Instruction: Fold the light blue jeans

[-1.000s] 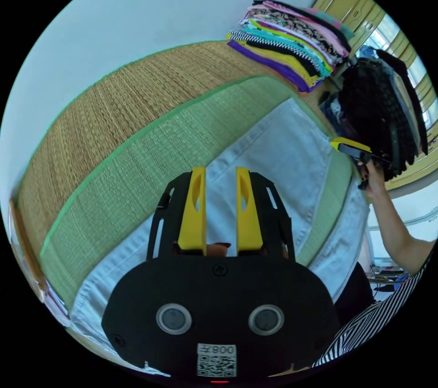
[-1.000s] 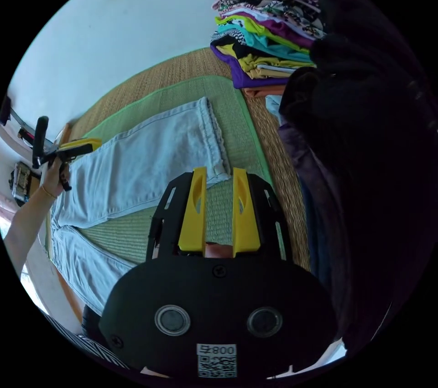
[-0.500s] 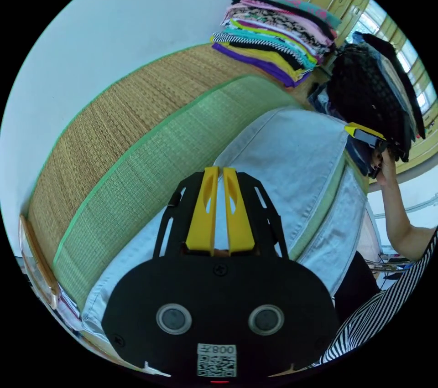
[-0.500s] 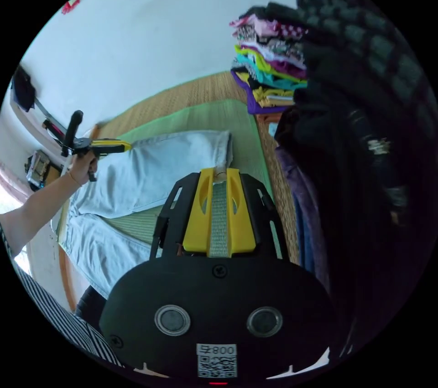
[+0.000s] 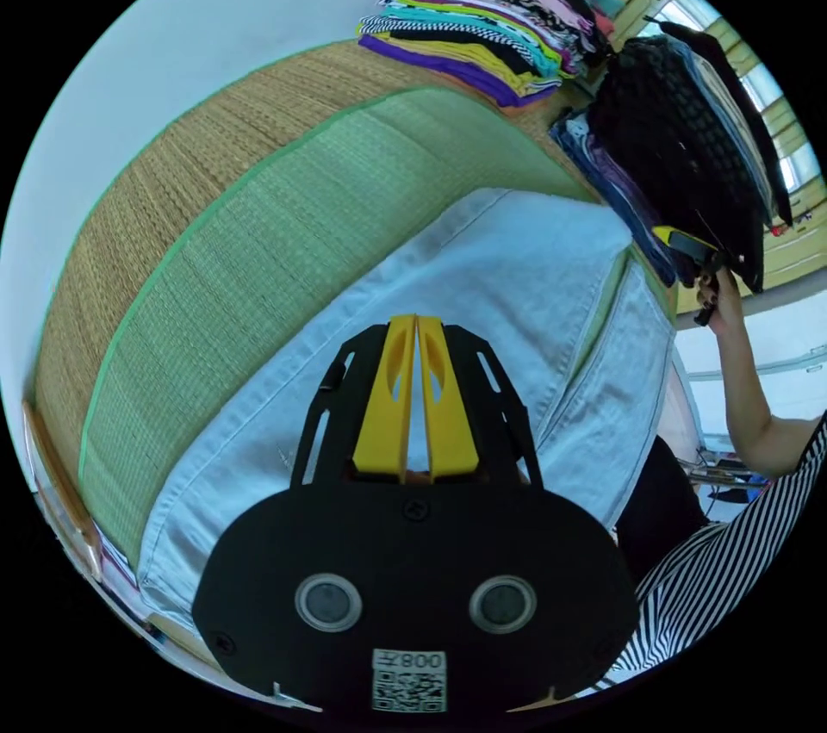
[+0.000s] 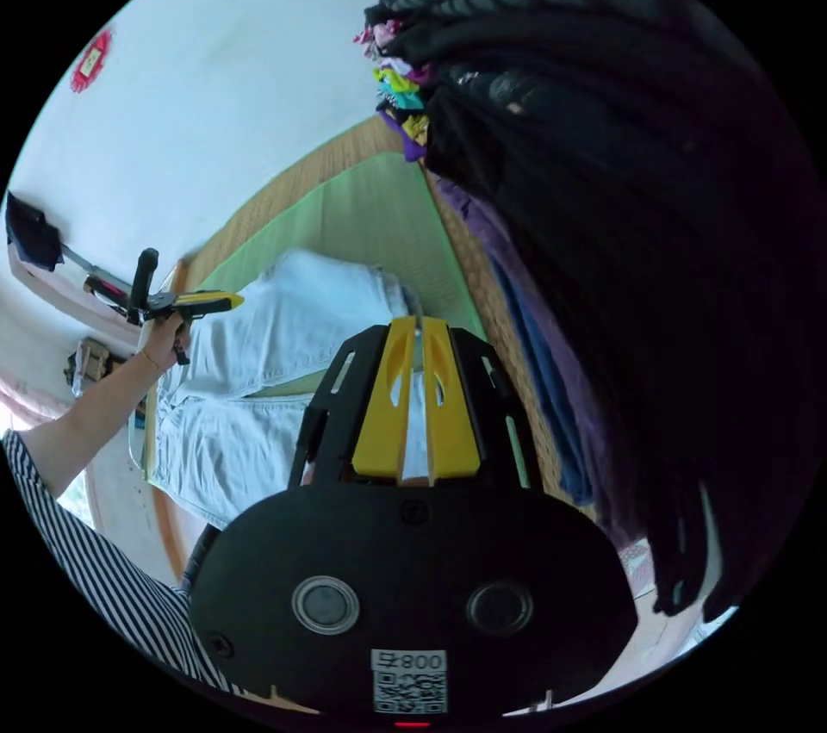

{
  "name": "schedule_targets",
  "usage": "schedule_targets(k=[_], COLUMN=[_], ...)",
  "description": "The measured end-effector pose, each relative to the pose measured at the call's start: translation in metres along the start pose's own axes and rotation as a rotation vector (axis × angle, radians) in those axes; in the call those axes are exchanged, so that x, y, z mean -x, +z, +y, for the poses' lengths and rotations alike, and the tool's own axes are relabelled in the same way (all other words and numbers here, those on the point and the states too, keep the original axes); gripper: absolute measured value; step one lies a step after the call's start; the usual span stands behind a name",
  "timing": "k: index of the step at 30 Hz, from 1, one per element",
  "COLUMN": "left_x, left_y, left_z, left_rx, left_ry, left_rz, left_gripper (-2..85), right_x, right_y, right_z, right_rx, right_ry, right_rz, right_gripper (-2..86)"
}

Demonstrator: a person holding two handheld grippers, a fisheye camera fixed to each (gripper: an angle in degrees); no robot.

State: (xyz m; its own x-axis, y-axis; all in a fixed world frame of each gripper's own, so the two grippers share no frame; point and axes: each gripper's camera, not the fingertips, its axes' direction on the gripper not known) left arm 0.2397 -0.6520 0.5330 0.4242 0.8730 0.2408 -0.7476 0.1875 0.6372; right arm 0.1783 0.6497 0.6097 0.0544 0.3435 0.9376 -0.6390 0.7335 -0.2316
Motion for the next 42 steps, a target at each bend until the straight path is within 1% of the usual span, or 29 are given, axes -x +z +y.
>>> schedule_targets(k=[4, 6, 8, 9, 11, 13, 15, 17, 21, 23, 25, 26, 28, 30, 33, 36, 38, 40, 42], left_x=[0.022, 0.032, 0.041, 0.043, 0.045, 0.043, 0.037, 0.023, -0.003, -0.017, -0.023, -0.024, -0.027, -0.028, -0.026, -0.022, -0.015, -0.011, -0.009], left_y=[0.038, 0.056, 0.078, 0.082, 0.101, 0.12, 0.143, 0.174, 0.228, 0.269, 0.299, 0.311, 0.322, 0.332, 0.343, 0.334, 0.313, 0.293, 0.274], left_z=[0.016, 0.018, 0.02, 0.02, 0.021, 0.021, 0.019, 0.018, 0.017, 0.019, 0.025, 0.032, 0.045, 0.059, 0.079, 0.098, 0.112, 0.121, 0.129], left_rx=[-0.045, -0.073, -0.128, -0.148, -0.2, -0.203, -0.181, -0.143, -0.035, 0.064, 0.143, 0.141, 0.126, 0.112, 0.092, 0.013, -0.083, -0.159, -0.218], left_ry=[0.025, 0.017, 0.016, 0.021, 0.055, 0.089, 0.131, 0.196, 0.314, 0.375, 0.403, 0.408, 0.439, 0.46, 0.454, 0.436, 0.411, 0.401, 0.401], left_rz=[0.048, 0.083, 0.15, 0.165, 0.232, 0.268, 0.279, 0.267, 0.198, 0.098, 0.027, -0.032, -0.061, -0.061, -0.078, -0.046, -0.008, 0.016, 0.037], left_gripper=[5.1, 6.5, 7.2, 7.3, 7.6, 7.9, 8.1, 8.5, 9.5, 9.8, 9.3, 8.4, 6.3, 4.4, 3.0, 2.5, 2.3, 2.3, 2.3], right_x=[-0.001, 0.001, 0.001, 0.003, 0.011, 0.02, 0.027, 0.028, 0.018, 0.014, 0.008, 0.004, -0.004, -0.013, -0.021, -0.027, -0.029, -0.032, -0.043], right_y=[0.002, 0.024, 0.042, 0.047, 0.044, 0.04, 0.036, 0.038, 0.025, 0.011, -0.004, -0.012, -0.017, -0.012, -0.003, 0.0, -0.006, -0.023, -0.058], right_z=[-0.027, -0.05, -0.057, -0.055, -0.041, -0.021, 0.006, 0.02, 0.034, 0.038, 0.044, 0.047, 0.051, 0.052, 0.051, 0.048, 0.047, 0.048, 0.048], right_rx=[0.011, 0.102, 0.187, 0.211, 0.199, 0.186, 0.171, 0.168, 0.104, 0.052, 0.005, -0.019, -0.032, 0.025, 0.06, 0.094, 0.105, 0.092, 0.042], right_ry=[-0.059, -0.081, -0.1, -0.11, -0.15, -0.191, -0.214, -0.199, -0.139, -0.121, -0.105, -0.099, -0.101, -0.121, -0.152, -0.17, -0.178, -0.186, -0.183], right_rz=[-0.038, -0.043, -0.087, -0.124, -0.128, -0.094, -0.102, -0.083, -0.121, -0.118, -0.06, -0.019, 0.037, 0.087, 0.107, 0.097, 0.086, 0.013, -0.206], right_gripper=[5.6, 7.7, 7.7, 7.3, 6.3, 5.7, 4.3, 4.3, 5.6, 6.4, 7.5, 8.1, 8.8, 9.4, 9.2, 8.0, 6.9, 6.1, 5.4])
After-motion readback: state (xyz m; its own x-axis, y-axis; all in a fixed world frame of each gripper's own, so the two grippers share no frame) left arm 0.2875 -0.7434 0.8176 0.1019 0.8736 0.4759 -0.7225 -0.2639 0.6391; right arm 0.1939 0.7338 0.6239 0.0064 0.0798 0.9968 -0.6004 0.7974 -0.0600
